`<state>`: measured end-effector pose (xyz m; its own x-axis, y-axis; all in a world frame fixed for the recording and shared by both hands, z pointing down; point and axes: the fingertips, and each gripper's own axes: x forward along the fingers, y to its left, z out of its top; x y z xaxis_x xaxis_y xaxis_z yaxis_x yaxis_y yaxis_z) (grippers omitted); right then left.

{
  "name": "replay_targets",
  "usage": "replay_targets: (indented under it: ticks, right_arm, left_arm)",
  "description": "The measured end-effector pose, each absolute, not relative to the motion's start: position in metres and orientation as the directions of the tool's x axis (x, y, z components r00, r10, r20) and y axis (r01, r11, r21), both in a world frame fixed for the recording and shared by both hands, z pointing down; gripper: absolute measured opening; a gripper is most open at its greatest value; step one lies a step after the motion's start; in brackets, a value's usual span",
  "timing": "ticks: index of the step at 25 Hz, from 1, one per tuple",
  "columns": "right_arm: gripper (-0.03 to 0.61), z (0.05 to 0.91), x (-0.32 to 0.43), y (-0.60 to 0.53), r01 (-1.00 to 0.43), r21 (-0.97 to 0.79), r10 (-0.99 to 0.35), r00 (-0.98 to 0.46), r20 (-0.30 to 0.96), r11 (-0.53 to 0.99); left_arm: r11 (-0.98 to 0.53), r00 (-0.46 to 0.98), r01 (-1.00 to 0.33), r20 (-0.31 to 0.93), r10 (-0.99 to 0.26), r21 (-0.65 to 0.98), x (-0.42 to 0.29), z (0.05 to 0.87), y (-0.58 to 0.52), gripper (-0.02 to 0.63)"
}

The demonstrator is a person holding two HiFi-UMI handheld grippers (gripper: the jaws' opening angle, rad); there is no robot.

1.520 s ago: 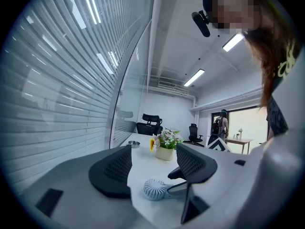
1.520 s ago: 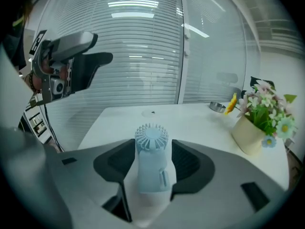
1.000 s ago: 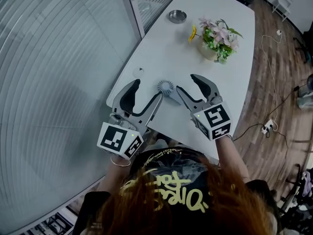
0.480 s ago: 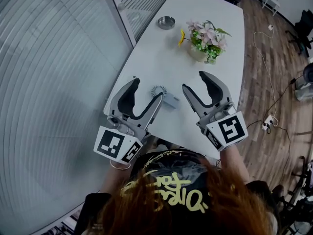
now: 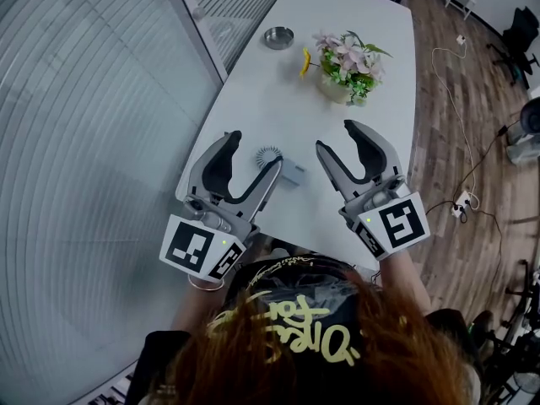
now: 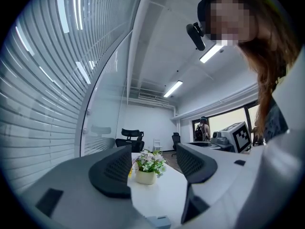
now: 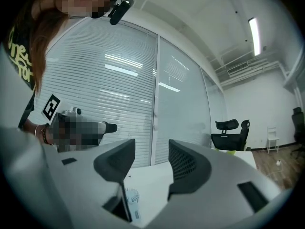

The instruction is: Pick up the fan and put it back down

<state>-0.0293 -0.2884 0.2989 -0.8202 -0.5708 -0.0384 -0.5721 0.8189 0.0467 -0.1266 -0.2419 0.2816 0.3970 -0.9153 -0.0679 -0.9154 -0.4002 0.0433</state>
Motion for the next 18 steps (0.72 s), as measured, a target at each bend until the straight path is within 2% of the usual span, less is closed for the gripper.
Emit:
replay_targets:
  ticks: [2,5,10,12,18]
  right_arm:
    - [0.222,0.298,-0.030,-0.288,-0.567,0.043,-0.566,-0.824,-0.041,0.823]
    - [0.216,0.297,-0.031,-0.286,-0.552,0.044,-0.549,-0.834,-0.055,0.833]
    - [0.104,0.290,-0.026,-0.282,-0.569,0.036,-0.564,-0.820,-0.093,0.821]
    - [0.082,0.290,-0.024,-0.282,-0.576,0.036,-0.571,-0.815,-0.097,0.816]
    - [0.025,0.296,-0.020,-0.287,-0.587,0.030,-0.581,-0.807,-0.105,0.809]
  left_arm:
    - [-0.404,0.400,-0.914,-0.073,-0.913,0.041,-0.126,0.281,-0.243,0.283]
    - [-0.403,0.398,-0.915,-0.098,-0.912,0.032,-0.127,0.277,-0.241,0.228]
    - [-0.400,0.397,-0.916,-0.105,-0.912,0.008,-0.125,0.274,-0.239,0.112]
    - [-0.398,0.396,-0.917,-0.104,-0.912,-0.002,-0.125,0.275,-0.239,0.067]
    - [-0.394,0.393,-0.919,-0.100,-0.914,-0.004,-0.124,0.281,-0.243,-0.004]
